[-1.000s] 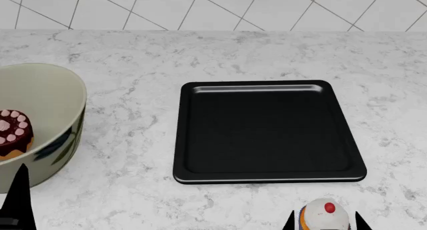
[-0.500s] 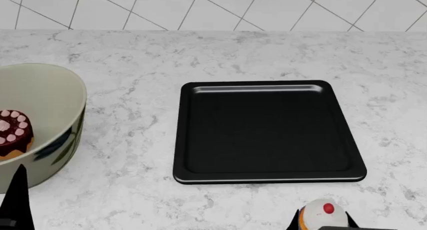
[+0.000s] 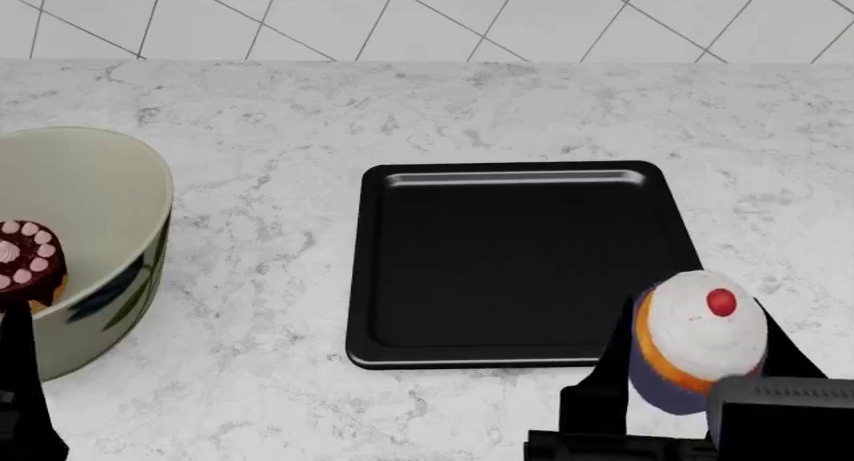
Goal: Pick up the bowl with cake and place it on the tray. Pick up the cupcake and place it on the tray.
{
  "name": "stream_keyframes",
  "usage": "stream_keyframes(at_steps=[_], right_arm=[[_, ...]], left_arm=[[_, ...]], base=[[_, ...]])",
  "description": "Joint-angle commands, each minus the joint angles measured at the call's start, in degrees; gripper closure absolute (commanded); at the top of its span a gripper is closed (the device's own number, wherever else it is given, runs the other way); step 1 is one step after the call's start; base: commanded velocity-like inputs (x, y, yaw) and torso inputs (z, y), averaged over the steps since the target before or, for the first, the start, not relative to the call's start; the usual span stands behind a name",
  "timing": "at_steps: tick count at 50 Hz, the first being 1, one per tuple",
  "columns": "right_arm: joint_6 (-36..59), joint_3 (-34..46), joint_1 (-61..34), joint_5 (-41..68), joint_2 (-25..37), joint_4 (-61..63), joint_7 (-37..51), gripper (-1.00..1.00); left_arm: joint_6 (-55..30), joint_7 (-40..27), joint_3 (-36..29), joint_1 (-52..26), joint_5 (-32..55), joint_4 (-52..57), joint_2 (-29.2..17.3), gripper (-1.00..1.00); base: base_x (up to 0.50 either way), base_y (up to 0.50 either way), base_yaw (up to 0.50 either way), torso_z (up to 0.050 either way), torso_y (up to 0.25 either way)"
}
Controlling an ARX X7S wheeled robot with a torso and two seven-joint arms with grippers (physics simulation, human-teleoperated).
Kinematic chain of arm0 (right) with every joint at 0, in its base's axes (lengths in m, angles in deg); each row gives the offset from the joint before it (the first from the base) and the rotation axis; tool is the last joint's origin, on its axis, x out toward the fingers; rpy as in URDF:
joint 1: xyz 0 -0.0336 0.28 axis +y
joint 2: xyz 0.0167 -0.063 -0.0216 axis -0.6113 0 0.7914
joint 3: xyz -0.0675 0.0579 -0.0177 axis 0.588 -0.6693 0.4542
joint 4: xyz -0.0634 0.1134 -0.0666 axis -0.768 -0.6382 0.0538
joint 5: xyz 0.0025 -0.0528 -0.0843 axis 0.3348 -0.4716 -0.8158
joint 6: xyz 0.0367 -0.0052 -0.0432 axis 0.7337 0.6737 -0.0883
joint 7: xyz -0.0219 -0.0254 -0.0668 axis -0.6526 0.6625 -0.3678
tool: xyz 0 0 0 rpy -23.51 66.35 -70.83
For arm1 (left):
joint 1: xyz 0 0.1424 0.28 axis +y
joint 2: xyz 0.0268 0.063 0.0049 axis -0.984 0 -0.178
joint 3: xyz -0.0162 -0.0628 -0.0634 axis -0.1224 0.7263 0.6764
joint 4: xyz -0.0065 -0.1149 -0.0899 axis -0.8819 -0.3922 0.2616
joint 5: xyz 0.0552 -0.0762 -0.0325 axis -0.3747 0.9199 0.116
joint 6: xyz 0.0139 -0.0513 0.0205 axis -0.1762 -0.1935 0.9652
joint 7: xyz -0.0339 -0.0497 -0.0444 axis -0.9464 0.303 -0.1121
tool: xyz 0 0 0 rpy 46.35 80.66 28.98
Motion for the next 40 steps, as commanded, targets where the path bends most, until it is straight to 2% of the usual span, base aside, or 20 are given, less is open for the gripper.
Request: stream_keyframes(at_steps=[1,3,6,11,15,23,33,40], right_arm=[[1.0,0.3,-1.7,-1.5,0.5,1.7,-0.7,1.00],[0.5,1.1,-1.6,-2.4,0.1,1.2,-1.0,1.00],[-0.6,1.9,-1.2,-3.8,-0.3,0.6,-1.6,1.00],[-1.4,2.5,-1.2,-4.4,-1.1,0.1,-1.7,1.00],[-1.6,2.6,-0.9,-4.4,-1.3,0.1,-1.6,1.00],[-1.6,2.2,-0.5,-3.5,-1.5,0.9,-0.9,1.00],[-1.2,1.4,0.1,-2.0,-1.3,2.2,0.4,1.00],[-0.7,1.1,-0.4,-1.0,-1.1,2.7,1.2,1.00]], left_arm=[[-17.3,-23.7,9.2,-15.7,28.0,-4.1,-5.6,-1.00],[-18.0,-36.3,9.6,-21.3,41.7,-10.4,-8.8,-1.00],[-15.0,-44.7,8.8,-26.4,54.1,-17.5,-11.9,-1.00],[-13.3,-51.3,5.6,-34.2,59.7,-21.8,-15.9,-1.00],[-12.8,-53.2,3.2,-38.9,60.7,-23.0,-17.4,-1.00],[-12.3,-53.0,-1.0,-42.8,58.0,-30.2,-17.7,-1.00],[-12.7,-46.0,-4.6,-40.3,50.9,-39.2,-15.4,-1.00],[-12.3,-41.4,-7.0,-42.6,45.4,-46.6,-14.6,-1.00]], base=[[0.00,0.00,0.00,0.000,0.000],[0.00,0.00,0.00,0.000,0.000],[0.00,0.00,0.00,0.000,0.000],[0.00,0.00,0.00,0.000,0.000],[0.00,0.00,0.00,0.000,0.000],[0.00,0.00,0.00,0.000,0.000],[0.00,0.00,0.00,0.000,0.000],[0.00,0.00,0.00,0.000,0.000]])
